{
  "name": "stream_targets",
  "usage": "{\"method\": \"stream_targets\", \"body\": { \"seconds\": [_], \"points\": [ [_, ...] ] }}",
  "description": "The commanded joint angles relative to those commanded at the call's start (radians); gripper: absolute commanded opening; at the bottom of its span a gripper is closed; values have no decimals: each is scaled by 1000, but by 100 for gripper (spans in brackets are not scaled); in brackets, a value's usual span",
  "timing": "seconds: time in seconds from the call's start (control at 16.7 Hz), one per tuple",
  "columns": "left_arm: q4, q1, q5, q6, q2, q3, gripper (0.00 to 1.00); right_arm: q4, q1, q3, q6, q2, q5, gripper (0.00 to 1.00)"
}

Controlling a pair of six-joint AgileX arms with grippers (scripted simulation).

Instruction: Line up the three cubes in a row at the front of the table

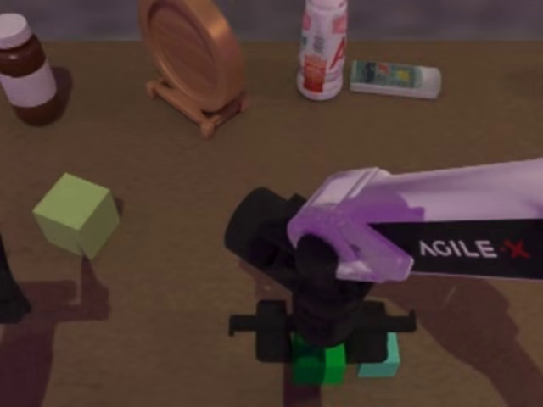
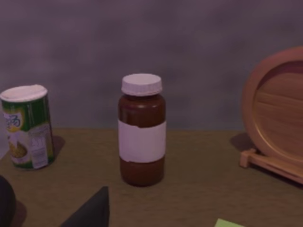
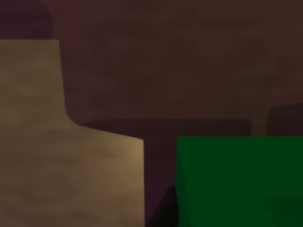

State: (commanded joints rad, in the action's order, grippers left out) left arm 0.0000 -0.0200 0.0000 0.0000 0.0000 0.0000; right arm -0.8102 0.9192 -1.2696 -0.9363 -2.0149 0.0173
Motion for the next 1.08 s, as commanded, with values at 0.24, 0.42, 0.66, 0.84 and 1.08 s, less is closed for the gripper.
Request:
{"method": "stream_targets", "body": {
  "seconds": [0.24, 0.42, 0.66, 0.84, 1.08],
  "points": [
    [0, 0, 0, 0, 0, 0, 100, 2, 0, 1, 0, -1, 0, 0],
    [0, 0, 0, 0, 0, 0, 100, 2, 0, 1, 0, -1, 0, 23],
    [0, 0, 0, 0, 0, 0, 100, 2, 0, 1, 0, -1, 0, 53],
    [0, 0, 0, 0, 0, 0, 100, 2, 0, 1, 0, -1, 0, 75],
    [0, 0, 0, 0, 0, 0, 100, 2, 0, 1, 0, -1, 0, 100]
  ]
}}
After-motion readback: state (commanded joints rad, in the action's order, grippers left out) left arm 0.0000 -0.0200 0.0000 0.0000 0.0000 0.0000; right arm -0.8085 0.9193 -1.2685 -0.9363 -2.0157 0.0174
